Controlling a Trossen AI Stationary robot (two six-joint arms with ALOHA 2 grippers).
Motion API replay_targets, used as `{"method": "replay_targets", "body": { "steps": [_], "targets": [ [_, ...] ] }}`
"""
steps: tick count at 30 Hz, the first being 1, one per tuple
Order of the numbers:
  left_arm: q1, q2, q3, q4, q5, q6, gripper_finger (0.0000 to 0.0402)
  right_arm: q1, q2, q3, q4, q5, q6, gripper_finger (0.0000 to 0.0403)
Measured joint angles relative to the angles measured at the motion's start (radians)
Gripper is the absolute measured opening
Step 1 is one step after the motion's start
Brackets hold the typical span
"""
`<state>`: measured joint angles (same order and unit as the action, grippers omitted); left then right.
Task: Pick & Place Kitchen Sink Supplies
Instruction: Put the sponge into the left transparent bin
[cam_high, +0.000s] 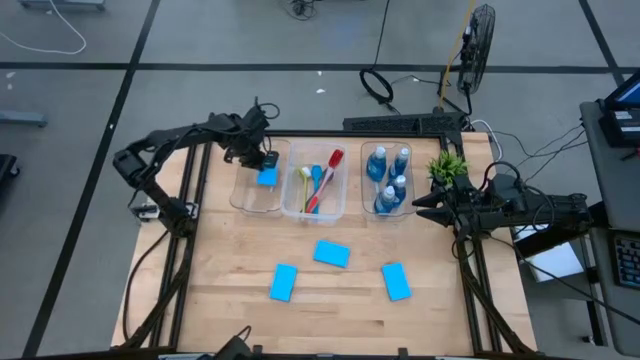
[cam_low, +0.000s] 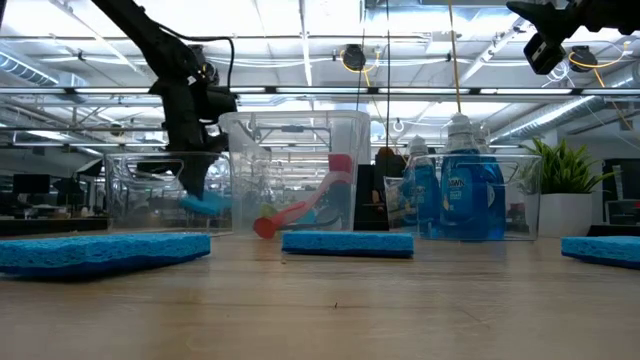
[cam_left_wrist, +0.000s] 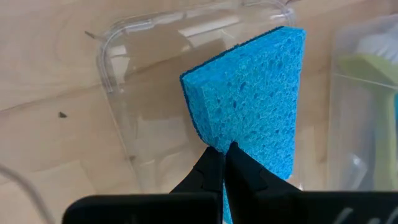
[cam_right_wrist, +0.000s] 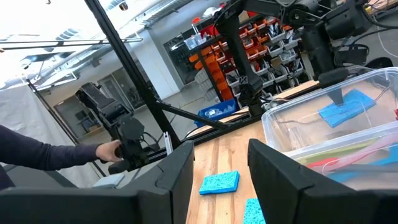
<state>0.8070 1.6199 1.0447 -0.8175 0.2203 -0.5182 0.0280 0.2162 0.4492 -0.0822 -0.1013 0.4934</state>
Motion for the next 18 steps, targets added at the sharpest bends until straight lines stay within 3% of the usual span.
{"method": "replay_targets", "body": {
  "steps": [9, 18],
  "targets": [
    [-0.001, 0.03, -0.002, -0.001, -0.011, 0.01, 0.0009, 0.0, 0.0, 0.0, 0.0, 0.0, 0.001, 0.0139],
    [-0.003, 0.035, -0.002, 0.002, -0.017, 0.05, 0.0072, 0.0, 0.0, 0.0, 0.0, 0.0, 0.001, 0.0139]
  ]
}}
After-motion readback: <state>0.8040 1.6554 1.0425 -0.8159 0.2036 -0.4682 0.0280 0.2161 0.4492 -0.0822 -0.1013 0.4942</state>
